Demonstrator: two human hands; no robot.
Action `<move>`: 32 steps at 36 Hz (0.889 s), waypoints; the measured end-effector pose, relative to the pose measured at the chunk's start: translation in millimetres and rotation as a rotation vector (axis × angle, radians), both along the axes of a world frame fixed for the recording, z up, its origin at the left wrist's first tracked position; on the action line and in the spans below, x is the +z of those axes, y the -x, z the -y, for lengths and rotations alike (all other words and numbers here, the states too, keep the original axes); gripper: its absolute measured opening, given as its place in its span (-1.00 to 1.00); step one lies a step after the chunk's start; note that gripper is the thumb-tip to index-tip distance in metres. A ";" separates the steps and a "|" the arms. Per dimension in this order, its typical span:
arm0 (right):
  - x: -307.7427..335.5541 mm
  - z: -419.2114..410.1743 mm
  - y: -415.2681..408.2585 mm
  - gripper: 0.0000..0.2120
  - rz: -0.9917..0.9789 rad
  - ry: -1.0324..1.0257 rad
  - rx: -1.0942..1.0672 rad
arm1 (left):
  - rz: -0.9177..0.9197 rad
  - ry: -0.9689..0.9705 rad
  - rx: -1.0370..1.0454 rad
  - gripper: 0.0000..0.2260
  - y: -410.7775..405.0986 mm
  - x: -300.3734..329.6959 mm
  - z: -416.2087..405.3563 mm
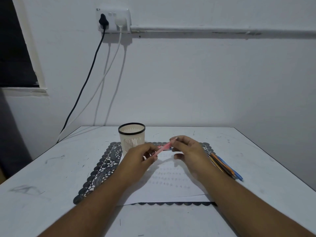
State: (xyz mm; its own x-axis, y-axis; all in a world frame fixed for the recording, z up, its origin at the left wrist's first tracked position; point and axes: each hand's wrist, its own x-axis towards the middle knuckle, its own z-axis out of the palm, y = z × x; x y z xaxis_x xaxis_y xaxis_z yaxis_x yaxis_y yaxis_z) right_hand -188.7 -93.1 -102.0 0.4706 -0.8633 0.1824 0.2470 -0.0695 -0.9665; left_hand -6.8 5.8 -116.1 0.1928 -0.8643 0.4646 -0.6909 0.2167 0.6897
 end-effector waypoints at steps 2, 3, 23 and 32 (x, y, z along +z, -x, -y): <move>2.8 3.1 0.4 -0.91 0.083 -0.035 -0.018 | -0.025 -0.024 -0.001 -0.80 -0.6 0.2 -1.0; 3.7 4.1 0.1 -0.91 0.119 -0.050 -0.017 | -0.054 -0.040 -0.004 -0.79 -0.1 0.4 -1.6; 11.9 -15.3 -11.1 -0.64 0.601 -0.418 0.270 | -0.506 -0.111 -0.096 -0.89 19.6 -9.1 -0.1; 10.6 -11.7 -8.7 -0.71 0.601 -0.366 0.307 | -0.433 -0.106 -0.100 -0.89 21.7 -5.8 -3.0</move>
State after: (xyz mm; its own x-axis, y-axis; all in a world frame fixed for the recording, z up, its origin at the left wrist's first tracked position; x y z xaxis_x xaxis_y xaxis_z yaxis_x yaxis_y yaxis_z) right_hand -180.0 -81.4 -91.4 0.6092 -0.7647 0.2099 0.6936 0.3855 -0.6085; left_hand -28.5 8.9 -121.9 0.2631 -0.9270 0.2674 -0.3130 0.1801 0.9325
